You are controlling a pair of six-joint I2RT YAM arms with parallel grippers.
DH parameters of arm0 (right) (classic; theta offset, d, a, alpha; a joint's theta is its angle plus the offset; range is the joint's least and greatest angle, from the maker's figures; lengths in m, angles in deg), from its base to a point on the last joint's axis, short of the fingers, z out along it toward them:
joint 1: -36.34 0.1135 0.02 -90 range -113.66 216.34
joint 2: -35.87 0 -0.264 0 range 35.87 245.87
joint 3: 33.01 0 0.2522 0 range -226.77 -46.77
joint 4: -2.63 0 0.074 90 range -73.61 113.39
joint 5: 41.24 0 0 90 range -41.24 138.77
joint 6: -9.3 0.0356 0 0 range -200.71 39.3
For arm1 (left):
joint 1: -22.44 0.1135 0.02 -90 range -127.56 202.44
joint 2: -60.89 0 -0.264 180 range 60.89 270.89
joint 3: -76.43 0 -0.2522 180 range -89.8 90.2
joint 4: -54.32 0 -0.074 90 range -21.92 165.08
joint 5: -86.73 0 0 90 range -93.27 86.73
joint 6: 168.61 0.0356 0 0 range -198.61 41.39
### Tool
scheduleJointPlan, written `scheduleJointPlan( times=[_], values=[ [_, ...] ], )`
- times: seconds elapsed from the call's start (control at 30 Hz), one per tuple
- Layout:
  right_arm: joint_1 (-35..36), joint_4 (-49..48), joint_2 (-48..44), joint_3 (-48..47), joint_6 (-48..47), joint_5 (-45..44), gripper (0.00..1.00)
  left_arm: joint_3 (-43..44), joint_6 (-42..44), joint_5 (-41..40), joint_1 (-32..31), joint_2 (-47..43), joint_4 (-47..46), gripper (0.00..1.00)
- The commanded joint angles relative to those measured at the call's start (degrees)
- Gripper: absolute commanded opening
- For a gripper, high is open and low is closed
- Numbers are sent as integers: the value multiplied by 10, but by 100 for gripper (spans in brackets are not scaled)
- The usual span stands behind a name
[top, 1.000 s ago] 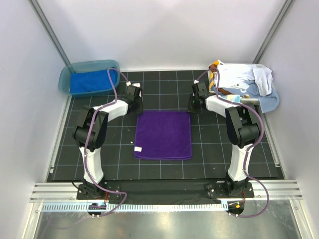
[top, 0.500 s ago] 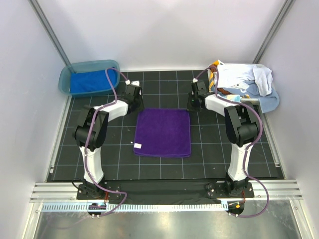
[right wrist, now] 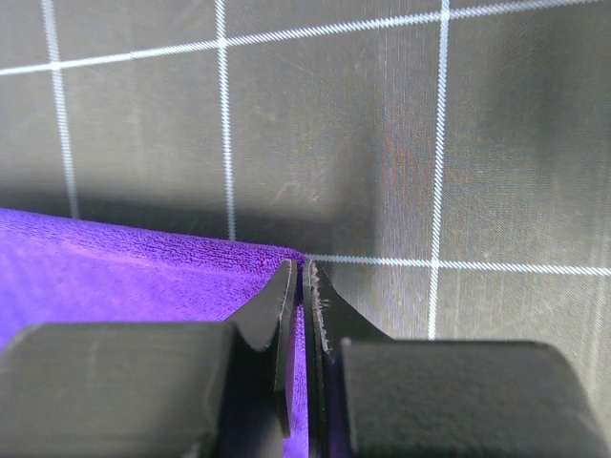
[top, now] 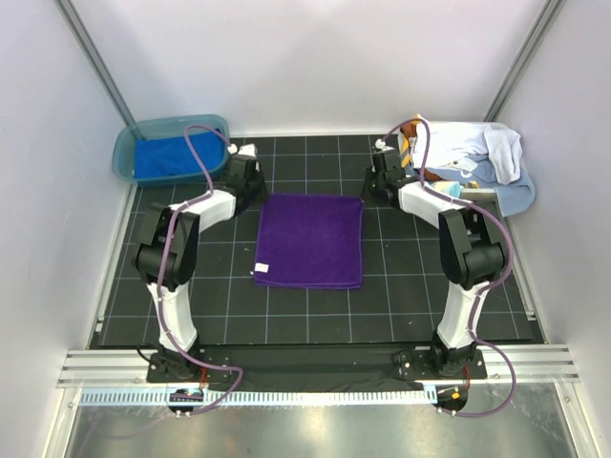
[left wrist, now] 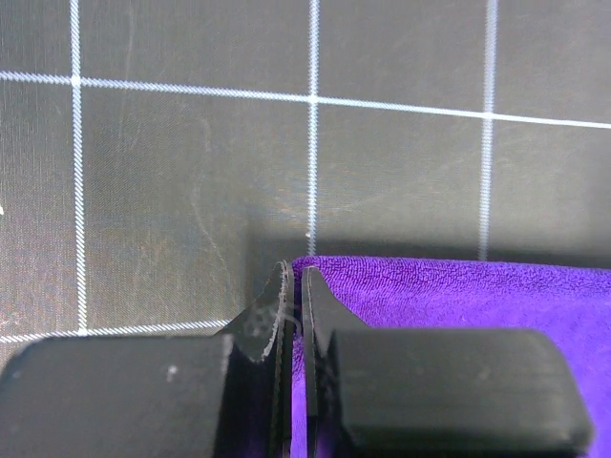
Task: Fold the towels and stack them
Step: Fold the towel
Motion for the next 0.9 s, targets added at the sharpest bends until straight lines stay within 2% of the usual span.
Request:
scheduleJointPlan(
  times=[0.0,0.3,0.87],
  values=[
    [-3,-40,-53,17,-14,-19,7,-11,6,20,10,-53,-42,0],
    [6,-59,-110,96,5,-12,6,-106,-8,73,10,-124,-92,0],
    [58,-69,-237,235,52,-36,6,-264,-38,67,9,-245,-125,0]
  ],
)
